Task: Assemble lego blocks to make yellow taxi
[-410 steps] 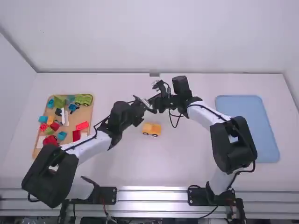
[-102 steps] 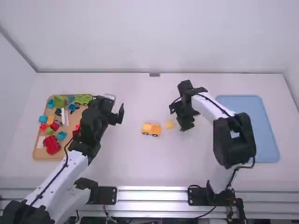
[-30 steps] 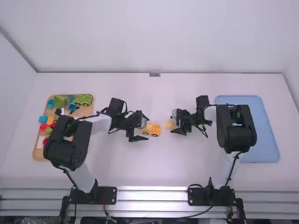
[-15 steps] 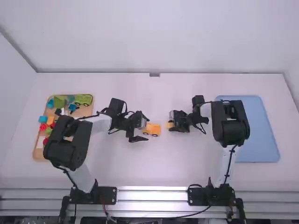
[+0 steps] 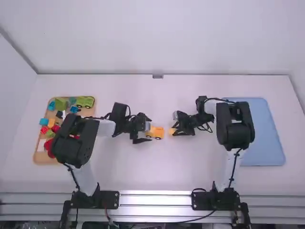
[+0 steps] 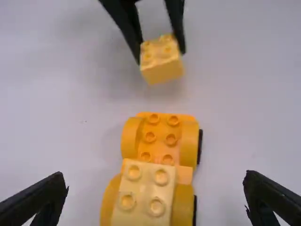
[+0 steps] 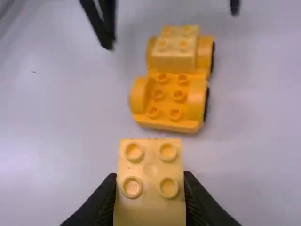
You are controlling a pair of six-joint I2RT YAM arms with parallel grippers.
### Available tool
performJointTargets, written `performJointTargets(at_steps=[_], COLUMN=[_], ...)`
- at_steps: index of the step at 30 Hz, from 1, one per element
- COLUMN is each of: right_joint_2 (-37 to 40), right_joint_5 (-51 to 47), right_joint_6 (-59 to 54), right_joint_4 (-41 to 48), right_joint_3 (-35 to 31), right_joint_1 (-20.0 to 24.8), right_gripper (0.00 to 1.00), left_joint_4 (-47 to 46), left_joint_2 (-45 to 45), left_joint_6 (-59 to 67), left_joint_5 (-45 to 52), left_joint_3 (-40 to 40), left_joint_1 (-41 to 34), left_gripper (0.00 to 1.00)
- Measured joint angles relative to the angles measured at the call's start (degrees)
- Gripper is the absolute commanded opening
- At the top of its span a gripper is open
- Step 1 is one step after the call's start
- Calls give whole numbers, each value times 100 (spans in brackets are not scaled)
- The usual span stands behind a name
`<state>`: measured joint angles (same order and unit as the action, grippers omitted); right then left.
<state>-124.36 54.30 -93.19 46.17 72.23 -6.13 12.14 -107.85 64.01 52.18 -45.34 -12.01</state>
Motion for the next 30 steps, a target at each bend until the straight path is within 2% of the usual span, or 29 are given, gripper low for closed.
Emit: performJointTargets(at_steps=[3,11,14,16,19,20,21,23,30], right_joint_2=[15,20,20,20,20,20,20,20,256], right_joint_5=[22,61,55,7,-111,-181,-205,-273,-398], right_joint_6=[-254,-168,-66,229,581,785,874,1139,1554], right_joint_4=[341,299,157,-83,-326,-435,-498,-662,-732], right_joint_3=[186,468,470,470,470,468,470,470,461], right_joint_1=[-96,-568,-704,-798,-868,-901,-911,-933,-857], right_gripper=[16,15,12,8,6,6,6,5,4], left_joint_4=[140,199,170,168,243,334,363,428,487], left_joint_2=[-127,-468,-673,-761,-772,-772,-772,-772,-772], left_joint_6=[-63,-127,-129,-166,-221,-326,-330,-498,-793], left_joint_5=[0,-59,-155,-212,-247,-286,-295,-348,-487], left_joint_3=[0,-28,-114,-188,-223,-229,-229,-229,-262], left_joint_1=[0,-160,-267,-345,-348,-348,-348,-348,-363], left_gripper=[100,97,91,77,71,64,63,56,50])
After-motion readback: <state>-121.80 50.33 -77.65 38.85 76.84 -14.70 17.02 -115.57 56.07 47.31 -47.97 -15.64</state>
